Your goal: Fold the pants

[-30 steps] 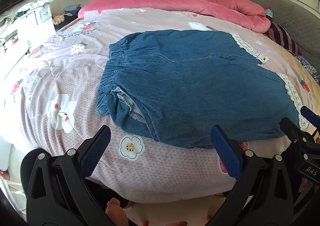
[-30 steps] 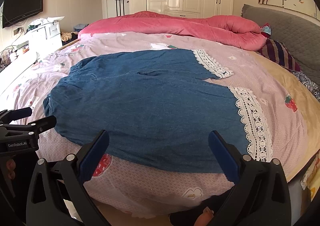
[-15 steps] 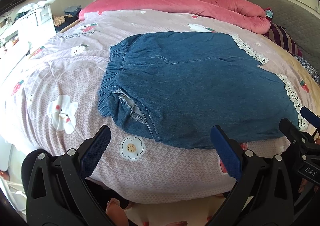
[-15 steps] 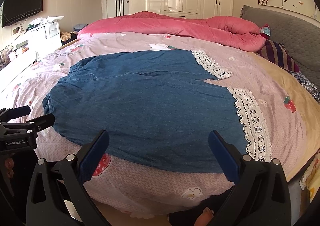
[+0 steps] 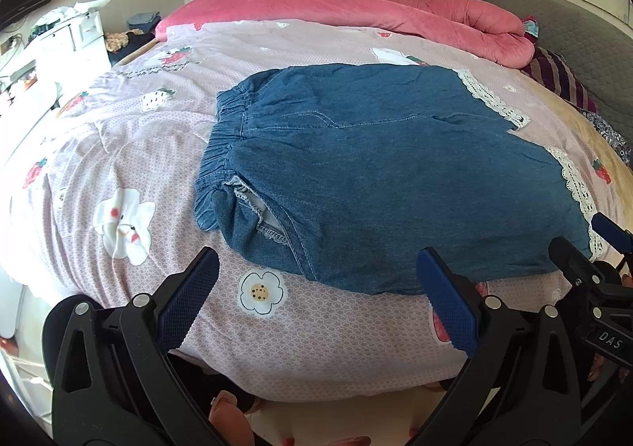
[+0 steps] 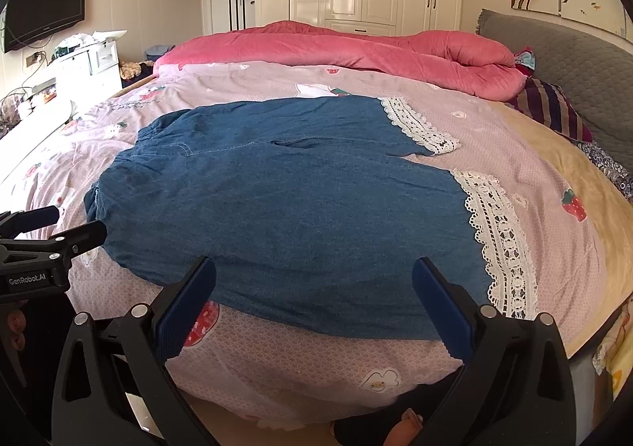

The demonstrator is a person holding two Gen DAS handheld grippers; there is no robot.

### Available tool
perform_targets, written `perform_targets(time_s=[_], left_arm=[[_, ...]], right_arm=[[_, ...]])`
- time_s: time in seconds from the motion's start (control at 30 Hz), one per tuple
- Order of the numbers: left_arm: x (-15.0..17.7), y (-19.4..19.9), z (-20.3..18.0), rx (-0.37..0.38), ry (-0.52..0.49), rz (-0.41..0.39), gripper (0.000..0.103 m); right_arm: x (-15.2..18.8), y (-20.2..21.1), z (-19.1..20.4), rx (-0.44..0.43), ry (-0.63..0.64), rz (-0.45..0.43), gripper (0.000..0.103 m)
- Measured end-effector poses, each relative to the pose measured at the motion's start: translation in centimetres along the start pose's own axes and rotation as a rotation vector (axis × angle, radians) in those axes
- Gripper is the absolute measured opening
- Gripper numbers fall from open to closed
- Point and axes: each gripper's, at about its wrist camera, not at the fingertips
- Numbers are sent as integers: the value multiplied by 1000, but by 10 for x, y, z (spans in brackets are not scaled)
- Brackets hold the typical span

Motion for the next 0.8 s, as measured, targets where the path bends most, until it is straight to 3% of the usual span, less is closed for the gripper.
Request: perform_targets(time_s=[0.8], left_arm=[[-15, -17, 4, 0, 5, 6, 94]], right_arm=[[-22, -24, -14, -40, 10, -15, 99]])
Point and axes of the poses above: each gripper's, at about its wrist camera, not at the fingertips, and y roughly against the way its jaws point, z to its left, x to its underside, and after that the axes turned 13 degrees about y, right-handed
